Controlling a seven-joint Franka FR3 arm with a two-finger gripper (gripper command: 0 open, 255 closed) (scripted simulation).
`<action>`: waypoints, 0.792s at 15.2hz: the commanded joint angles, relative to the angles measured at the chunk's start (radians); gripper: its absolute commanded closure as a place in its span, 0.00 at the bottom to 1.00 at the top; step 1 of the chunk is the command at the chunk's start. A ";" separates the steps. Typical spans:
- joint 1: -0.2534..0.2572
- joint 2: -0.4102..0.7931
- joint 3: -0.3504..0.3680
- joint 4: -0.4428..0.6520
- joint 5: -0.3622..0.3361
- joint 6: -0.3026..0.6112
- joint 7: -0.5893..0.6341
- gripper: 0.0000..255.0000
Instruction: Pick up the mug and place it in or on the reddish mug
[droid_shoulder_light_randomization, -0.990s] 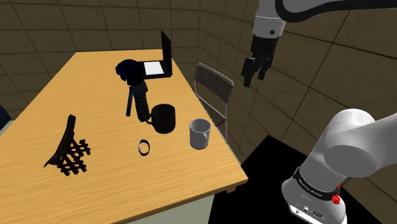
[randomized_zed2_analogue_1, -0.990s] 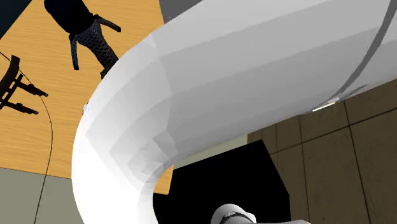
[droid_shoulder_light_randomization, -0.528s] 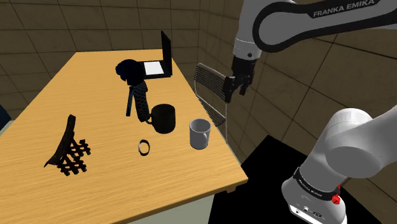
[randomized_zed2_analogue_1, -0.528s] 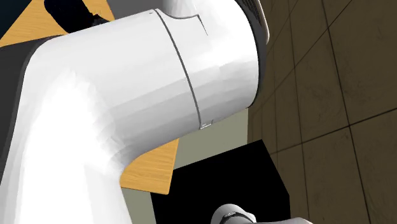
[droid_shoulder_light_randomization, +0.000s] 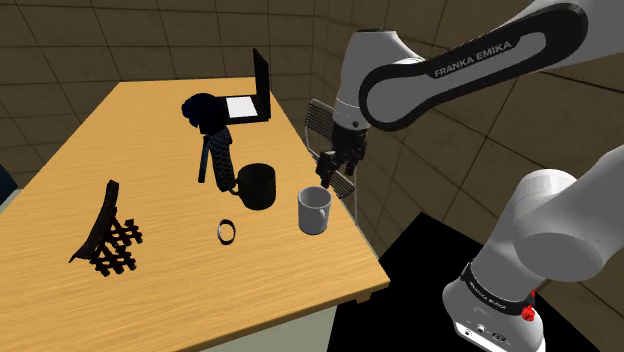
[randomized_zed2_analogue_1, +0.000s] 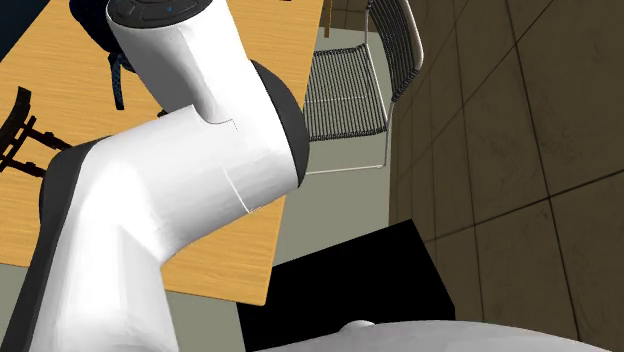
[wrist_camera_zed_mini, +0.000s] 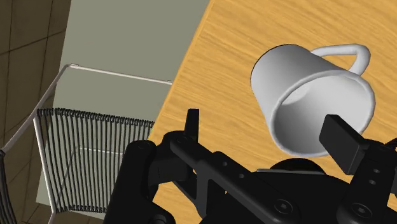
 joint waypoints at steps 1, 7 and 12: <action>0.014 0.077 0.023 0.004 0.014 0.089 0.020 0.00; 0.016 0.143 0.033 -0.020 0.016 0.181 0.024 0.00; 0.016 0.174 0.036 -0.031 0.016 0.223 0.025 0.00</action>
